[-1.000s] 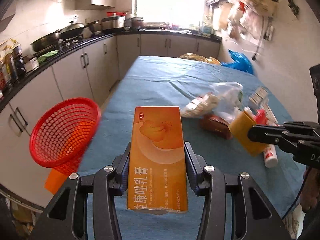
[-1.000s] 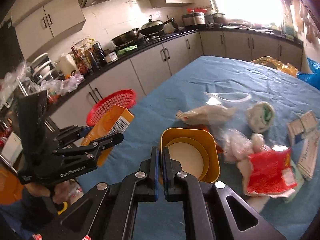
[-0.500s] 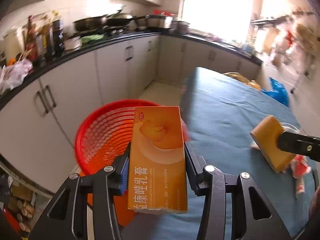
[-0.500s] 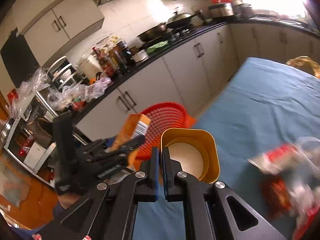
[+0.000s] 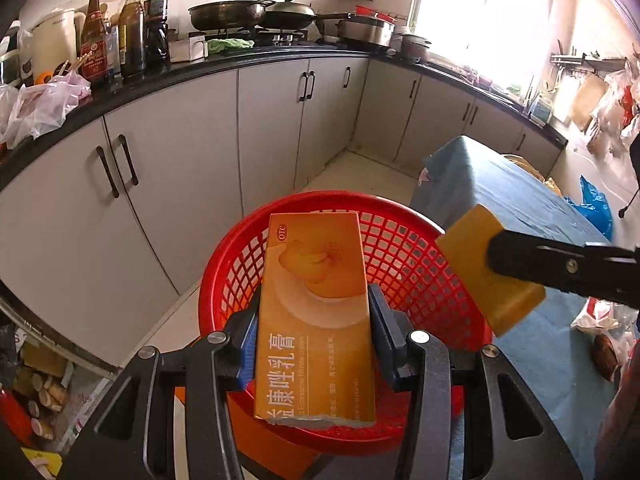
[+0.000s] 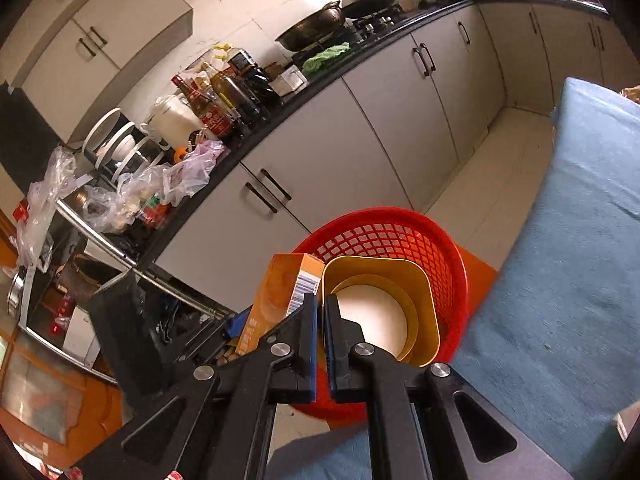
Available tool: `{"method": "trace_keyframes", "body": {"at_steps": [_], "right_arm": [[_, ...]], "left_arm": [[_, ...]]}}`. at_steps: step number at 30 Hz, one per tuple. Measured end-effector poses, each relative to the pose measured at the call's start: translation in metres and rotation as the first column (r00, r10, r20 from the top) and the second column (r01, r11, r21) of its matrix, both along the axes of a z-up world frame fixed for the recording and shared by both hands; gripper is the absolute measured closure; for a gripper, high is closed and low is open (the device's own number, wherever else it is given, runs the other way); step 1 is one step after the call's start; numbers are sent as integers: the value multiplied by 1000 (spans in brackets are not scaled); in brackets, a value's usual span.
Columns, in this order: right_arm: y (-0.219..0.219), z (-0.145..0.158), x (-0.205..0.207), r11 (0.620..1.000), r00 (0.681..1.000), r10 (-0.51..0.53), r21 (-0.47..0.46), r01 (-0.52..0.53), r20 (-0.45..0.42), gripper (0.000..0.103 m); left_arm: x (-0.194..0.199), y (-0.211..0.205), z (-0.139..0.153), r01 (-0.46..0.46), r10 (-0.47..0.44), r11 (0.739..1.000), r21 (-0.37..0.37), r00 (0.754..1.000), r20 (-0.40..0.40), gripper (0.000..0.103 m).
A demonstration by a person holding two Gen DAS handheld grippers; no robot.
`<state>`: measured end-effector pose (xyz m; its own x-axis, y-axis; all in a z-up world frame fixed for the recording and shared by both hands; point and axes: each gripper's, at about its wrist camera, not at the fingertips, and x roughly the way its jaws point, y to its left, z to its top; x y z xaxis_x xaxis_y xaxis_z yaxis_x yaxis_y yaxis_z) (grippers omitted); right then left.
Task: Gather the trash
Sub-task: 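Carry both items over the red basket and open both tools to drop them, then swing both open tools back toward the table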
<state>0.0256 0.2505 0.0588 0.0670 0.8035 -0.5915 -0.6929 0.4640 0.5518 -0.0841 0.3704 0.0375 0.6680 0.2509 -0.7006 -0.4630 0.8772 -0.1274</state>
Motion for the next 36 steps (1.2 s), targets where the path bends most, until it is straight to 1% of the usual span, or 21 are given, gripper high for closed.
{"method": "trace_keyframes", "body": {"at_steps": [1, 2, 4, 6, 8, 11, 12, 13, 14, 17, 19, 22, 25, 28, 31, 32, 34, 35, 36], "right_arm": [[0, 0, 1, 1000, 1000, -5, -2, 5, 4, 96], [-2, 1, 1, 1000, 1000, -6, 0, 6, 5, 93], [-8, 4, -1, 1000, 1000, -14, 6, 13, 17, 87], [-19, 11, -3, 1000, 999, -25, 13, 25, 37, 86], [-32, 18, -8, 999, 998, -43, 20, 42, 56, 86], [-60, 29, -24, 997, 991, -75, 23, 73, 112, 85], [-70, 32, -29, 996, 989, -84, 28, 81, 121, 84], [-81, 33, -34, 995, 988, -93, 32, 90, 126, 79], [-95, 35, -41, 994, 985, -109, 38, 105, 132, 77], [-134, 36, -57, 989, 976, -149, 45, 143, 156, 77], [-157, 34, -64, 984, 972, -179, 52, 173, 152, 77], [-197, 30, -75, 976, 965, -217, 63, 210, 145, 77], [-242, 25, -82, 960, 950, -279, 72, 272, 139, 77], [-292, 18, -86, 929, 925, -366, 84, 359, 100, 77], [-346, 12, -90, 879, 878, -475, 88, 469, 60, 77], [-362, 10, -90, 858, 857, -512, 83, 507, 49, 77], [-399, 4, -92, 798, 798, -602, 60, 599, 34, 76], [-411, 1, -90, 775, 775, -631, 53, 629, 20, 72], [-428, -5, -87, 745, 745, -667, 36, 666, -5, 69]], "left_arm": [[1, 0, 0, 0, 0, 1000, 0, 1000, -1, 55], [1, -1, -1, 4, -4, 1000, 0, 1000, -1, 53], [0, -1, 0, 3, -3, 1000, 4, 1000, 4, 45], [-3, -5, 3, 9, -9, 1000, 14, 1000, 13, 42], [-7, -11, 7, 14, -15, 1000, 15, 1000, 23, 41], [-15, -25, 15, 43, -43, 999, 11, 998, 51, 40], [-19, -32, 18, 51, -51, 999, 10, 997, 63, 37], [-21, -39, 20, 58, -59, 998, 10, 996, 72, 34], [-24, -48, 22, 74, -75, 997, 11, 994, 81, 34], [-30, -77, 24, 132, -133, 991, 22, 987, 85, 33], [-31, -96, 24, 174, -175, 984, 22, 980, 89, 33], [-31, -128, 24, 235, -236, 972, 20, 968, 85, 33], [-27, -162, 22, 309, -309, 951, 14, 948, 71, 33], [-22, -195, 20, 376, -377, 926, 33, 925, 49, 33], [-17, -228, 18, 441, -442, 897, 36, 896, 36, 33], [-15, -240, 18, 466, -467, 884, 39, 884, 29, 33], [-14, -259, 16, 504, -506, 862, 49, 862, 21, 33], [-13, -268, 15, 527, -528, 849, 50, 849, 16, 33], [-13, -275, 14, 544, -545, 838, 49, 838, 13, 33]]}}
